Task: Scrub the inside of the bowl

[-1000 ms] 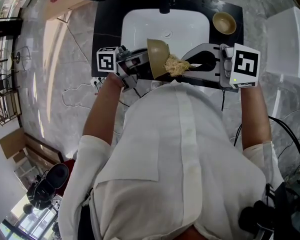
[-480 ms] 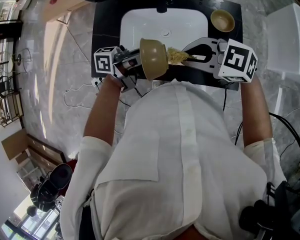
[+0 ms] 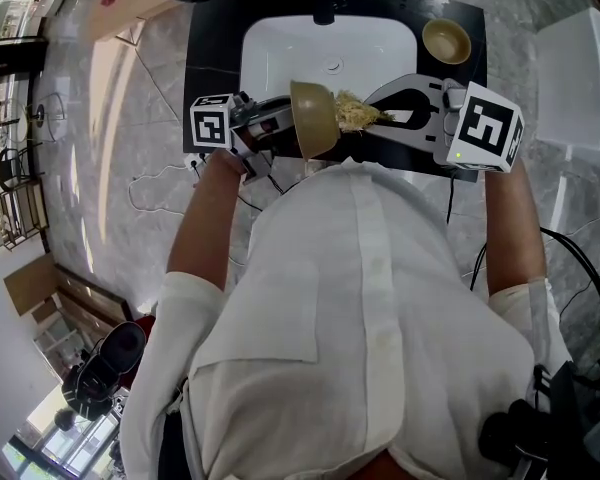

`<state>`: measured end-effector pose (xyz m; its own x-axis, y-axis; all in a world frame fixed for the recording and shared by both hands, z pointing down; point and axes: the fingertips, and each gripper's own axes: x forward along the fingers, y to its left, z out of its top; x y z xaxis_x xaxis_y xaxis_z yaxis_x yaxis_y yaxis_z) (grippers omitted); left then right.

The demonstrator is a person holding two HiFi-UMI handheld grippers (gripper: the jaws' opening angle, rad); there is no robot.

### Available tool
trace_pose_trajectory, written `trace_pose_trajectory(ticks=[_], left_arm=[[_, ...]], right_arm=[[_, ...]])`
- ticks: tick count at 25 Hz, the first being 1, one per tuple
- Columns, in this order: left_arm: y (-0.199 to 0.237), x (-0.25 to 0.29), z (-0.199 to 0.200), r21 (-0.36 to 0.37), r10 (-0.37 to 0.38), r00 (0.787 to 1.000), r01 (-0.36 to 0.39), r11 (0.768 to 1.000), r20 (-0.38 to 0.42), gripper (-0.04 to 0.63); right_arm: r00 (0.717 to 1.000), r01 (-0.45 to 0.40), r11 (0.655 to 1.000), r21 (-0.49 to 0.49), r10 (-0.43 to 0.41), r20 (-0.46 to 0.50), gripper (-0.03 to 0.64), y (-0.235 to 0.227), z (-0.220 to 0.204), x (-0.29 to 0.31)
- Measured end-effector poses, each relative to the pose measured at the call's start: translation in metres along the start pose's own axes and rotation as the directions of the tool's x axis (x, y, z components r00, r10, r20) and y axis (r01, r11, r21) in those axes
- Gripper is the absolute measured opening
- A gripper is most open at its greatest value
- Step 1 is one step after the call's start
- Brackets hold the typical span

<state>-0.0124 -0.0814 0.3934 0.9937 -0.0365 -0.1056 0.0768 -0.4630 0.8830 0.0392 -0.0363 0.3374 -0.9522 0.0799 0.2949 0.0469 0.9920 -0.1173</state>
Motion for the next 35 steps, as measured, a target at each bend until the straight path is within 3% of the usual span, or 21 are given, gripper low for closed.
trace_pose_trajectory(ticks=[5,10,15,23,29,35], left_arm=[[0.000,0.000,0.005,0.003,-0.008,1.000,0.008,1.000,0.022,0.011],[-0.008,0.004,0.002,0.000,-0.026,1.000,0.026,1.000,0.003,0.011],[-0.012,0.011,0.000,-0.008,-0.028,0.999,0.028,1.000,-0.015,0.011],[0.006,0.006,-0.002,0.005,0.020,0.999,-0.020,1.000,-0.025,0.011],[0.001,-0.001,0.002,0.008,0.017,1.000,-0.017,1.000,0.015,0.011],[-0.007,0.005,0.007,0.006,-0.014,1.000,0.014,1.000,0.021,0.011]], right_arm=[[0.996,-0.047,0.999,-0.004,0.047,-0.075,0.051,0.009,-0.022,0.008],[0.993,0.046,0.999,0.019,-0.044,-0.110,0.051,-0.008,-0.032,0.011],[0.993,0.092,0.996,-0.013,-0.092,-0.067,0.051,-0.018,-0.015,0.000],[1.000,0.016,0.999,-0.037,-0.015,0.011,0.051,-0.004,-0.007,-0.001],[0.998,-0.027,0.999,-0.022,0.026,-0.062,0.051,0.010,-0.024,0.011],[0.992,0.040,0.999,-0.008,-0.041,-0.116,0.051,-0.008,-0.034,0.013]])
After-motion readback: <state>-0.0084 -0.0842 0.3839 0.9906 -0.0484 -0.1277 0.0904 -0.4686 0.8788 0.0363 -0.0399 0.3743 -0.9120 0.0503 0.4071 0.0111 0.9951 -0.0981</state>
